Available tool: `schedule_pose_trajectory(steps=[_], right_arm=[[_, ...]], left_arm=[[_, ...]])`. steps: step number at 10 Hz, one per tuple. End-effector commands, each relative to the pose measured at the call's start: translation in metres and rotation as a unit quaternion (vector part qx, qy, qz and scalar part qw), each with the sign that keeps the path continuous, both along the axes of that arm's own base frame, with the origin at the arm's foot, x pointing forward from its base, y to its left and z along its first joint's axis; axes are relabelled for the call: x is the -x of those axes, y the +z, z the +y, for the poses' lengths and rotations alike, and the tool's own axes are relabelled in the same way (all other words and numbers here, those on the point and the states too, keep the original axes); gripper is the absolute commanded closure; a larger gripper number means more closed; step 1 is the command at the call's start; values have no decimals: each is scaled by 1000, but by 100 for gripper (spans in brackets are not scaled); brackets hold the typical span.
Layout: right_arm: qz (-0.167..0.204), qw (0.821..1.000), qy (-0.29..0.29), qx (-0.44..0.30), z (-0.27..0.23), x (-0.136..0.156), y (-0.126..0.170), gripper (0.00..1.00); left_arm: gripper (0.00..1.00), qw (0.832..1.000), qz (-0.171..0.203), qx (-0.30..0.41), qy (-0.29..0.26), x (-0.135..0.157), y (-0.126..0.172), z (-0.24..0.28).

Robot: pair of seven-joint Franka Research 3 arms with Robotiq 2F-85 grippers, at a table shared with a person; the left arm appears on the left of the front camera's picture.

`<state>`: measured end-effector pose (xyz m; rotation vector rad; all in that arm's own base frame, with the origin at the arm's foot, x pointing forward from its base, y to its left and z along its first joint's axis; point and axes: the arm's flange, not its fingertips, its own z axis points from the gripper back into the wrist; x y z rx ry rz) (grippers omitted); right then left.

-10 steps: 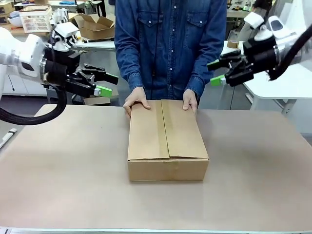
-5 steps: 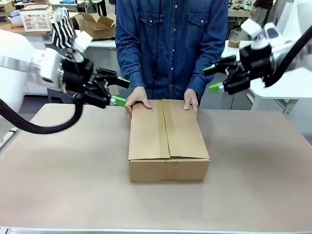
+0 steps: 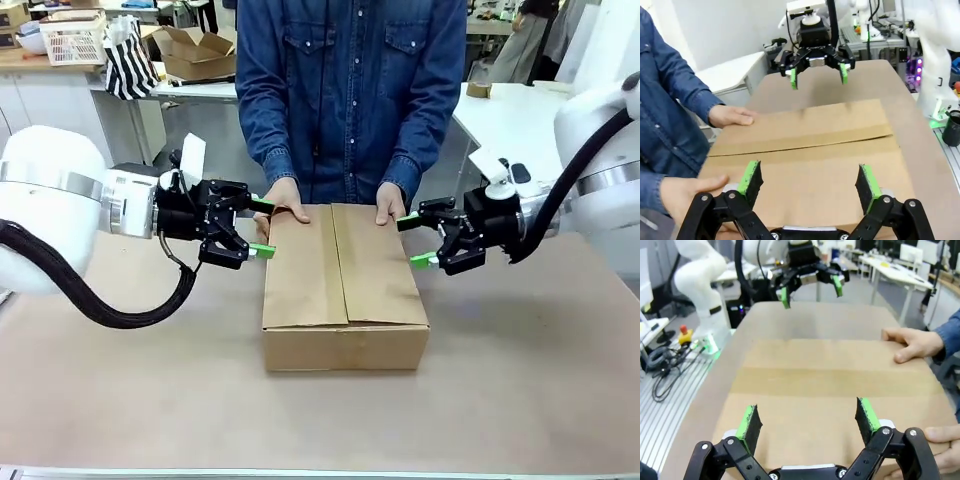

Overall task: Pack the gift set into the box.
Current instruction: Press and hold the closed box until the human finishes sealing it.

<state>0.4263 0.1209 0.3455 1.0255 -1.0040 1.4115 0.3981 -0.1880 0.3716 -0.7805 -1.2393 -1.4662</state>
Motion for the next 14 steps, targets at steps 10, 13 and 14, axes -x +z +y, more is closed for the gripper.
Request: schedule_pose_trajectory(steps=[10, 13, 14], right_arm=[[7, 995, -48, 91, 26, -10, -49, 0], [44, 995, -40, 82, 23, -11, -56, 0], [52, 994, -44, 80, 24, -12, -55, 0]], left_arm=[[0, 994, 88, -40, -45, -7, -72, -30], [0, 994, 92, -46, -40, -8, -75, -30], [0, 994, 93, -45, -37, -8, -75, -31]])
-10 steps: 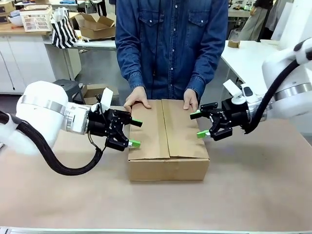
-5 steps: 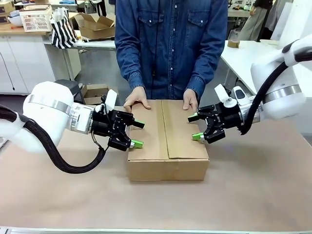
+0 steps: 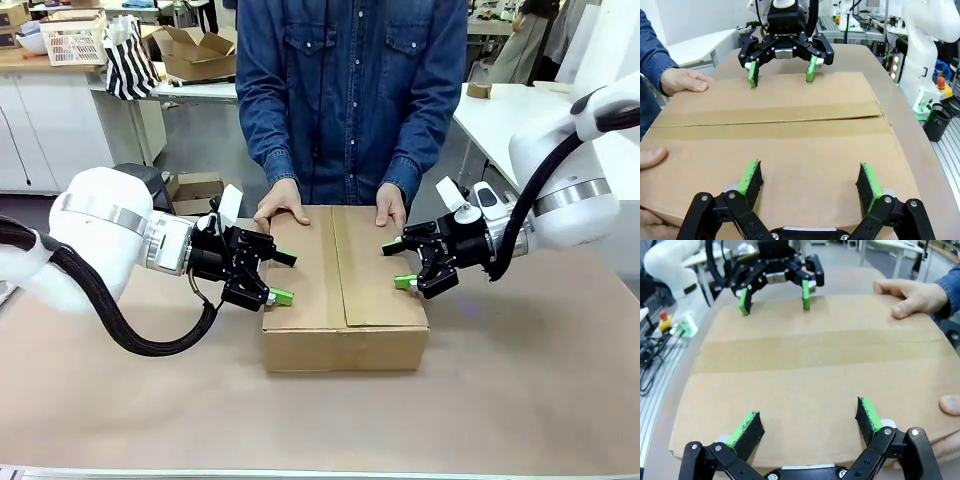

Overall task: Pack the gift set into the box.
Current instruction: Press and hold the closed box until the human finishes sealing it.

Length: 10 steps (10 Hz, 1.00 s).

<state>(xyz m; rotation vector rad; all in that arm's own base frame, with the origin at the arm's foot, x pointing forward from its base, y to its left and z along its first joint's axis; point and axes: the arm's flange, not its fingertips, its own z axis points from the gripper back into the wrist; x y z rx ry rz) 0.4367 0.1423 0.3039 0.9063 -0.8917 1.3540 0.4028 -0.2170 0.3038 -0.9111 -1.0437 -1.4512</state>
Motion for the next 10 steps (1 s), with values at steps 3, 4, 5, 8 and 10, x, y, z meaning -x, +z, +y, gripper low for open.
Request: schedule_pose_trajectory(steps=[3, 4, 5, 8, 10], right_arm=[[39, 999, -13, -17, 10, -3, -2, 0], [38, 999, -13, -15, 12, -3, -2, 0], [39, 999, -9, -12, 15, -3, -5, 0], [67, 998, 6, 18, 17, 0, -20, 0], [36, 999, 1, -13, 9, 0, -2, 0]], left_arm=[[0, 1000, 8, -14, 0, -4, -7, -2], [0, 1000, 9, -14, -2, -4, -8, -2], [0, 1000, 10, -13, -2, -4, -8, -2], [0, 999, 33, -9, -6, -4, -7, -3], [0, 1000, 8, 0, 2, -1, -1, -1]])
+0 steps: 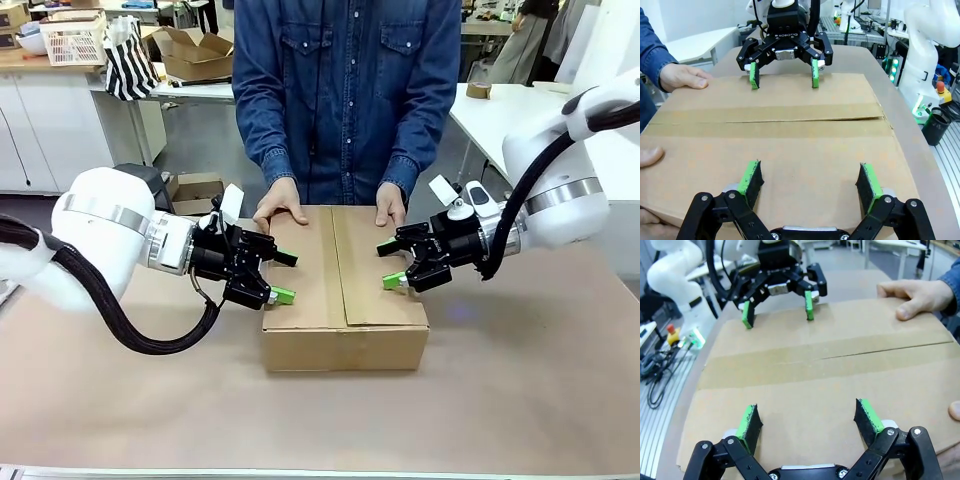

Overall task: Pack the gift set into the box.
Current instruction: Press and hold the closed box until the human finishes sealing it.

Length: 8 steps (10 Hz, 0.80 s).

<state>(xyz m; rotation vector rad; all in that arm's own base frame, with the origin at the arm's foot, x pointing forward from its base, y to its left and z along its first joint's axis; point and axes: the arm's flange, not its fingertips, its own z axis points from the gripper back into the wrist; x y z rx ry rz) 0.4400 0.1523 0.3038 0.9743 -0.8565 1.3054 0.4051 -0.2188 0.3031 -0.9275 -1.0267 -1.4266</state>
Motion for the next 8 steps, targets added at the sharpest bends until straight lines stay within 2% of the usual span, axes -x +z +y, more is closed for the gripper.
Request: schedule_pose_trajectory(steps=[1, 8], right_arm=[[0, 1000, -1, 2, -1, 3, -2, 0], [0, 1000, -1, 2, -1, 3, -2, 0]], left_arm=[[0, 1000, -6, -1, -2, 1, 0, 1], [0, 1000, -6, -1, -2, 1, 0, 1]])
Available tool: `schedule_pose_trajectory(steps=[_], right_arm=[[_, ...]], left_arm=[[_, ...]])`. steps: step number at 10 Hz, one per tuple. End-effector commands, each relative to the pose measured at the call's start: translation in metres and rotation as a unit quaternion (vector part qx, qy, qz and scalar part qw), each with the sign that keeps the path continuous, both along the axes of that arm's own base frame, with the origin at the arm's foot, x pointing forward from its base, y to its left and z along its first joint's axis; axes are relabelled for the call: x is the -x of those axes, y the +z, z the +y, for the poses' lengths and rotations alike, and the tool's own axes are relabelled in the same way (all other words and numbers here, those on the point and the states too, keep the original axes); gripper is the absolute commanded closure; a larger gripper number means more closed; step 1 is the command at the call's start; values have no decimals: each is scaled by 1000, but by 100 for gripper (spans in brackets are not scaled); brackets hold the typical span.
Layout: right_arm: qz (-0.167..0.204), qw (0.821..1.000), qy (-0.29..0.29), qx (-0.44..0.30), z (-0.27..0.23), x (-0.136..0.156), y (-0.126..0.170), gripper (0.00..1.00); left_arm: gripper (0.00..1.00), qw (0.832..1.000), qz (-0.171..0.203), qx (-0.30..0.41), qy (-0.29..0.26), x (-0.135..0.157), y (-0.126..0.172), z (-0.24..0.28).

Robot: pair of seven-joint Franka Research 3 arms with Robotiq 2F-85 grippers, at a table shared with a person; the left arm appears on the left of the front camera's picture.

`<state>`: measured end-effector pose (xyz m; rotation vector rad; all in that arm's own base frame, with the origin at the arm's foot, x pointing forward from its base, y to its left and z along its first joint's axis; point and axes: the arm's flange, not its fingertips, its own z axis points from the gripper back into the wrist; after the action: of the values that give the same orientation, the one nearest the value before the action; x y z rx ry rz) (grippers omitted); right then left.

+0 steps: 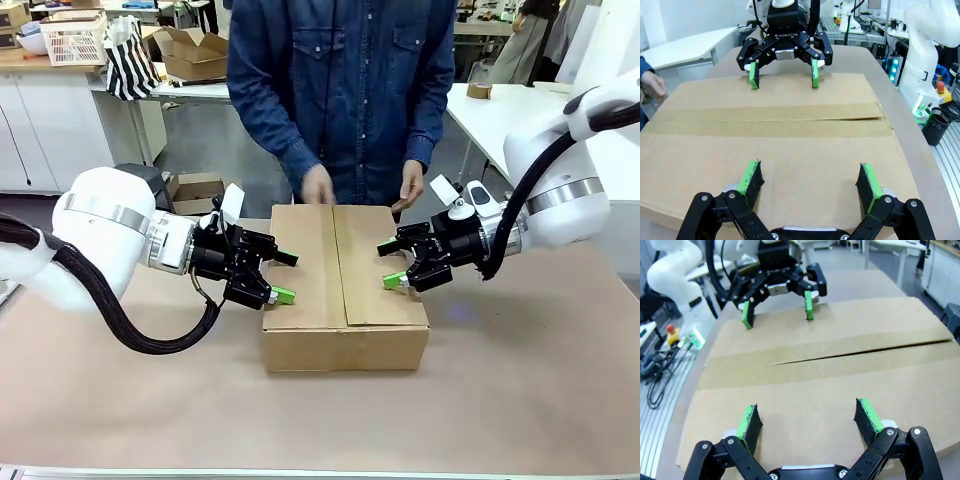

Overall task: Pack the gift set into the box.
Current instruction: Press and hold the closed box until the human finishes sealing it.

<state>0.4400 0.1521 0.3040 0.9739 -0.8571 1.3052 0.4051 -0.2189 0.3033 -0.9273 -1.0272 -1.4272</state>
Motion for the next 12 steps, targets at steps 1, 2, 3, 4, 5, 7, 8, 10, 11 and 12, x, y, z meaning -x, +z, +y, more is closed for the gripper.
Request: schedule_pose_trajectory(steps=[1, 2, 3, 4, 5, 7, 8, 10, 11, 12], right_arm=[[0, 1000, 0, 2, -1, 3, -2, 0], [0, 1000, 0, 2, -1, 3, -2, 0], [0, 1000, 0, 2, -1, 3, -2, 0], [0, 1000, 0, 2, -1, 3, -2, 0], [0, 1000, 0, 2, -1, 3, -2, 0], [0, 1000, 0, 2, -1, 3, -2, 0], [0, 1000, 0, 2, -1, 3, -2, 0], [0, 1000, 0, 2, -1, 3, -2, 0], [0, 1000, 0, 2, -1, 3, -2, 0], [0, 1000, 0, 2, -1, 3, -2, 0]], left_arm=[[0, 1000, -6, -2, -1, 1, -1, 1], [0, 1000, -6, -2, -1, 1, -1, 1], [0, 1000, -6, -2, -1, 1, -1, 1], [0, 1000, -6, -2, -1, 1, -1, 1], [0, 1000, -6, -2, -1, 1, -1, 1], [0, 1000, -6, -2, -1, 1, -1, 1], [0, 1000, -6, -2, -1, 1, -1, 1], [0, 1000, -6, -2, -1, 1, -1, 1], [0, 1000, -6, -2, -1, 1, -1, 1], [0, 1000, -6, -2, -1, 1, -1, 1]])
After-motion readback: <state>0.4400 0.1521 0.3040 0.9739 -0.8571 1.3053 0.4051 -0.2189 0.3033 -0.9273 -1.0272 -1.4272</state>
